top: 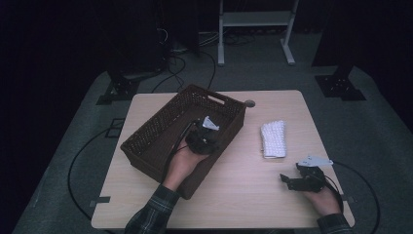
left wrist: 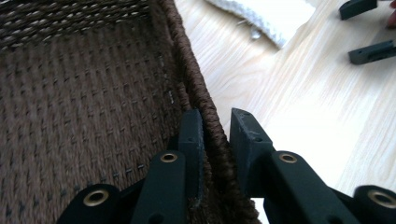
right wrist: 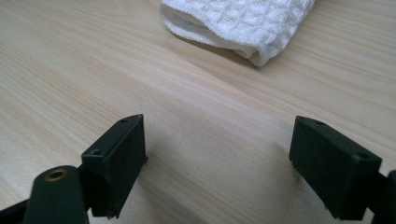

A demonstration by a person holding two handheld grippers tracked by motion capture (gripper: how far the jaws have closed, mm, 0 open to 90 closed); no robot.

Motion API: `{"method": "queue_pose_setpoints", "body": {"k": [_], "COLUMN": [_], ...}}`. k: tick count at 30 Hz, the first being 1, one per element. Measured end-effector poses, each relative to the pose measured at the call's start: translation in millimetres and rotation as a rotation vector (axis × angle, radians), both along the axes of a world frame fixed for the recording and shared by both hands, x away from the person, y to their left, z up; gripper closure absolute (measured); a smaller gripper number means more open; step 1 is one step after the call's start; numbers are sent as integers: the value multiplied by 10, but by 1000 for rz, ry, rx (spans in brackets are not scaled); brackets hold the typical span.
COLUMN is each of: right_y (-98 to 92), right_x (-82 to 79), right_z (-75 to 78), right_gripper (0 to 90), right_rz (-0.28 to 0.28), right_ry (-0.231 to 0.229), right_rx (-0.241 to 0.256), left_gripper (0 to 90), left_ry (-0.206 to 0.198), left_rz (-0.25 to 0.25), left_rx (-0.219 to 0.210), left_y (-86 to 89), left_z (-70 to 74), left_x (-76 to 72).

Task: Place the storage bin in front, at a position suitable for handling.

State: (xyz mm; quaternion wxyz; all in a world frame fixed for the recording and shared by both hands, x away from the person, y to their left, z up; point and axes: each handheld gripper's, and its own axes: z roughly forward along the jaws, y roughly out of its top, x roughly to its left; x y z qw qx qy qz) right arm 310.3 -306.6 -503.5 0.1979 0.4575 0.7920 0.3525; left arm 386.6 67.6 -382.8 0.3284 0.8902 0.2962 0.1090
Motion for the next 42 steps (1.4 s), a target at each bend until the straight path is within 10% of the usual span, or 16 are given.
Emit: {"method": "queue_pose_setpoints", "body": {"k": [12,30,42], "right_y": [5,7,8], "right_x": [-1,2,6], "right_z": [2,2,2], "right_gripper": [179,179,179], "right_rz": [-6,-7,-6], "right_ry": [3,3,2], "right_rx": [1,0,0], "left_gripper": [751,799,806], "left_ry": [8,-33,-34], "left_rz": [47,6,-112], "left_rx": [-15,54,39], "left_y": [321,127,-109], "left_z": [-13,-69,-77], "left_x": [16,57,-60]}}
